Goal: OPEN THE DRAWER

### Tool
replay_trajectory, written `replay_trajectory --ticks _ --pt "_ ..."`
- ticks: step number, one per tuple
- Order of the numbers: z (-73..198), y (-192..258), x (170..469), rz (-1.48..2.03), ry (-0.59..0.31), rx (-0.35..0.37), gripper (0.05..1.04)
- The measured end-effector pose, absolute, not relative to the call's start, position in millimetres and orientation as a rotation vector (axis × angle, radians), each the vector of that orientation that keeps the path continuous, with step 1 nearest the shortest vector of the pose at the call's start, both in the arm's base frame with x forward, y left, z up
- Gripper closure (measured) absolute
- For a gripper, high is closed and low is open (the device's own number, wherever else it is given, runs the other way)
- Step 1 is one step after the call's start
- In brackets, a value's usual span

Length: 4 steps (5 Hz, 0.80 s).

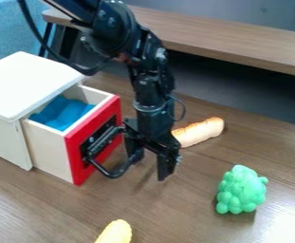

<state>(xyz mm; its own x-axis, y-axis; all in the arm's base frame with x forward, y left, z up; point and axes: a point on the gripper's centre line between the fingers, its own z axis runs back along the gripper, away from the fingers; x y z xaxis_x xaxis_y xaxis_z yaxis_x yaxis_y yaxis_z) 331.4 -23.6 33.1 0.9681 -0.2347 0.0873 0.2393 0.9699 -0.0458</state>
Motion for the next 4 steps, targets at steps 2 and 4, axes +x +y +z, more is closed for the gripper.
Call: replay_trajectory --ticks 2,4 --pt "35.4 -35.4 332.9 -0.283 -0.078 -0.057 0.085" --pt "43.3 -35.4 327.1 -0.281 -0.054 -0.027 0.085"
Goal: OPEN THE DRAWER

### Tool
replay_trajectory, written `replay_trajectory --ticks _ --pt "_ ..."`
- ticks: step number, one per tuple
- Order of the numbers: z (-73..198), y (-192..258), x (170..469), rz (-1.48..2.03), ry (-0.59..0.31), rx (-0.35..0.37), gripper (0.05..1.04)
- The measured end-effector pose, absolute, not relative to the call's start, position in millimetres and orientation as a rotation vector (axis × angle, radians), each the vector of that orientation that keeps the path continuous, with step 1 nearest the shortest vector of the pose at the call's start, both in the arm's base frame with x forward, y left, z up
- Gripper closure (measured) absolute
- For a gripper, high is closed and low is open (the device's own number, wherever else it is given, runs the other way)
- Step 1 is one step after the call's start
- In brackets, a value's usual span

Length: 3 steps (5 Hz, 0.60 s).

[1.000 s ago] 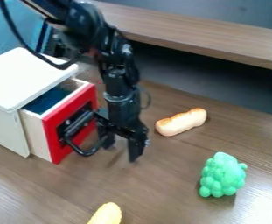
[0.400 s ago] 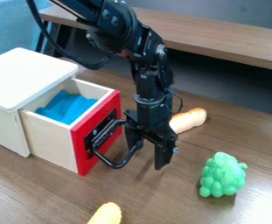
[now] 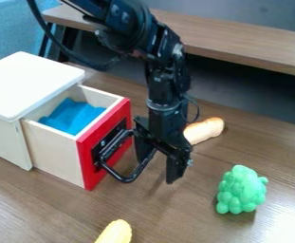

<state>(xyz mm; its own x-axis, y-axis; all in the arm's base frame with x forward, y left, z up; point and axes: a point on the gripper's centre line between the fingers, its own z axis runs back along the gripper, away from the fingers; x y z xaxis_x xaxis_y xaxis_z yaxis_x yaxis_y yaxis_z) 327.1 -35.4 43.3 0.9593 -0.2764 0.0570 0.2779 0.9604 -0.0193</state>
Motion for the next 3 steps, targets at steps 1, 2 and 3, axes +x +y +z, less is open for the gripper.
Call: replay_trajectory --ticks 1,2,3 --pt "47.9 -36.9 326.0 -0.278 -0.052 -0.028 0.085" --pt "76.3 -38.2 323.0 -0.266 -0.071 -0.035 0.085" --pt "108.4 -40.4 317.9 -0.25 -0.077 -0.052 0.085"
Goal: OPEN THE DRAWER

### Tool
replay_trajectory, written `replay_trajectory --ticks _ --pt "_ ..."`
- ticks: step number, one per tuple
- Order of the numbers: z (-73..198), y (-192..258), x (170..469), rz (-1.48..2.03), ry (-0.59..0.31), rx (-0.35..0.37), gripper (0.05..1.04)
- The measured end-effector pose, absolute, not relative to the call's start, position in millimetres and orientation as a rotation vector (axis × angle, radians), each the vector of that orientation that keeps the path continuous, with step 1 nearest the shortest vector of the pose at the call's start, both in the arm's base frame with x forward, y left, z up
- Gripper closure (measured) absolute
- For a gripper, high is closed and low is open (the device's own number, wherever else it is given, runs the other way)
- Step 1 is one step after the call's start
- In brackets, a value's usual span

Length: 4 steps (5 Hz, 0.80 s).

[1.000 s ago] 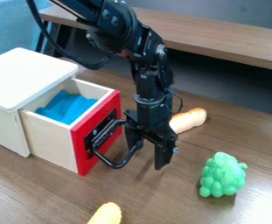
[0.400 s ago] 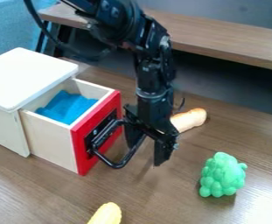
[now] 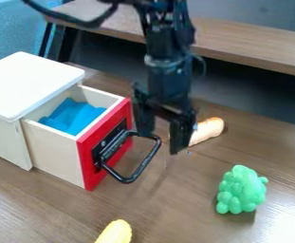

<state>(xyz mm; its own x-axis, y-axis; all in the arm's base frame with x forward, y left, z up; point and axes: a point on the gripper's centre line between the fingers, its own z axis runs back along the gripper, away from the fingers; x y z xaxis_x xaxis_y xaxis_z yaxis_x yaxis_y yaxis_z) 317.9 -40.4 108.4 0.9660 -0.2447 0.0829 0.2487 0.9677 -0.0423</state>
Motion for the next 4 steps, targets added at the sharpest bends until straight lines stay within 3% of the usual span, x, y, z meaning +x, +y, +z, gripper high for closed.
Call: replay_trajectory --ticks 1,4 --pt "139.8 -42.8 309.7 -0.243 -0.072 -0.073 0.085" --pt "164.1 -47.3 299.3 -0.242 -0.108 -0.105 0.085"
